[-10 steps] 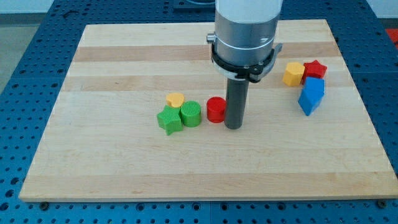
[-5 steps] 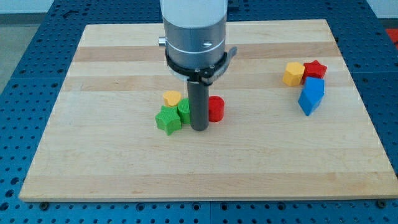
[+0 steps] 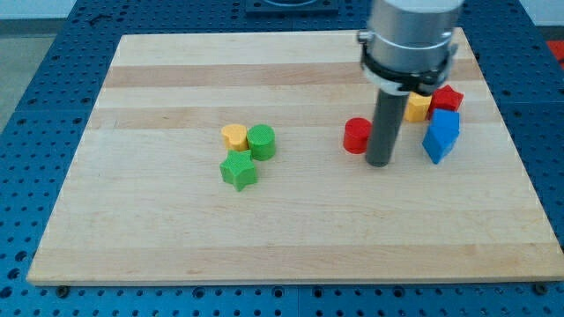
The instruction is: Move red circle towards center right
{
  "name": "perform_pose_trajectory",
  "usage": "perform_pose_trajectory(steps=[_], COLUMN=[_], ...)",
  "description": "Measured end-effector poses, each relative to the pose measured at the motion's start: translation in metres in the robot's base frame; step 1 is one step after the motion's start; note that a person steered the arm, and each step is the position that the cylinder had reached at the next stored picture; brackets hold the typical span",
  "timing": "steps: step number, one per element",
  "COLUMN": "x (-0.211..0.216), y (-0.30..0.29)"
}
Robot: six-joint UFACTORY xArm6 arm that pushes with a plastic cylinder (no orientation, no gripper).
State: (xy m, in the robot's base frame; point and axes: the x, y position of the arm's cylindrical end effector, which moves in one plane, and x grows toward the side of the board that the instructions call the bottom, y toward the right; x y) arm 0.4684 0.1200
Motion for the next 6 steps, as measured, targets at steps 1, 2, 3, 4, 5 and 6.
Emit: perform_pose_trajectory(steps=[1,2,3,4,5,6], x=[0.006,0.018,0.018,-0.010,-0.046,-0.046], y=[-0.005,-0.066,-0.092,-0.089,-0.069,-0.069])
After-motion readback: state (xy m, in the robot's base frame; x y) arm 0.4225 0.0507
